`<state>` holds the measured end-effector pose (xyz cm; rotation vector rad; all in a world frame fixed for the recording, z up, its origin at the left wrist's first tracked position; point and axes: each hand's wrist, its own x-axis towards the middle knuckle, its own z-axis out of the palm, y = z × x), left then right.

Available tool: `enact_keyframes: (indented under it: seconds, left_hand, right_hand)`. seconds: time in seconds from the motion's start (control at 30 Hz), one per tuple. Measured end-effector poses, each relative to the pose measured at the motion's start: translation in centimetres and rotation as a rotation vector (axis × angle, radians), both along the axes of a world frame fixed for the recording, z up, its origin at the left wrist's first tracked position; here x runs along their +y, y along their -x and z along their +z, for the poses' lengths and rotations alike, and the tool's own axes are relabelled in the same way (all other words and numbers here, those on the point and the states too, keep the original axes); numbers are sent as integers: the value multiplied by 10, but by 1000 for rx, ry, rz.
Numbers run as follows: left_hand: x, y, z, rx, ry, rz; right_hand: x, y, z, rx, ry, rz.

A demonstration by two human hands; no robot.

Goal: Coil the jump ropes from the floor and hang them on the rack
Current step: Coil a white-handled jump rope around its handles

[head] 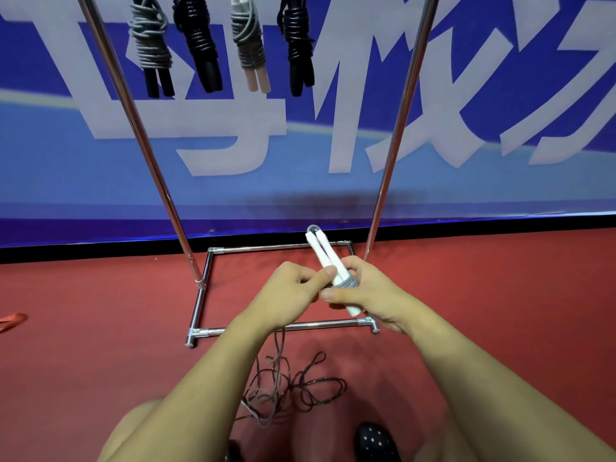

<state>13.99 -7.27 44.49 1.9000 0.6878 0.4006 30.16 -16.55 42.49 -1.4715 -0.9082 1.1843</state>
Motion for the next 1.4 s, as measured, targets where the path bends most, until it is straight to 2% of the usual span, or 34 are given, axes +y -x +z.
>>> enact_keyframes:
  seconds: [0.13,0.2,0.3,0.43,0.53,0.63,0.73,0.9,1.17,1.4]
  left_hand:
    - [-4,0,1,-86,75,-71]
    - [-3,0,0,-89,94,-95]
    - [-2,0,1,-50,180,-105]
    - [4,1,-3,73,256,-86]
    - [9,1,-6,64,317,-61]
    - [9,0,-6,87,242,-39]
    - [7,0,-6,137,137,-4]
    - [8,1,-6,113,37,55]
    - [3,-1,-9,177,-184,32]
    - [-3,0,-5,184,-212,-21]
  right_hand:
    - [-5,5,7,305,27,152]
    - [-8,3,12,344,16,244]
    - [-10,1,18,228,16,251]
    - [-8,-6,19,-18,-23,145]
    - [-6,-16,15,4,-70,-9]
    - [-5,-20,11,67,-46,-42]
    - [-3,-23,10,211,0,-22]
    - [-1,-26,8,389,38,-35]
    - [5,-21,-2,312,-17,-82]
    - [3,-13,-5,4,-14,-43]
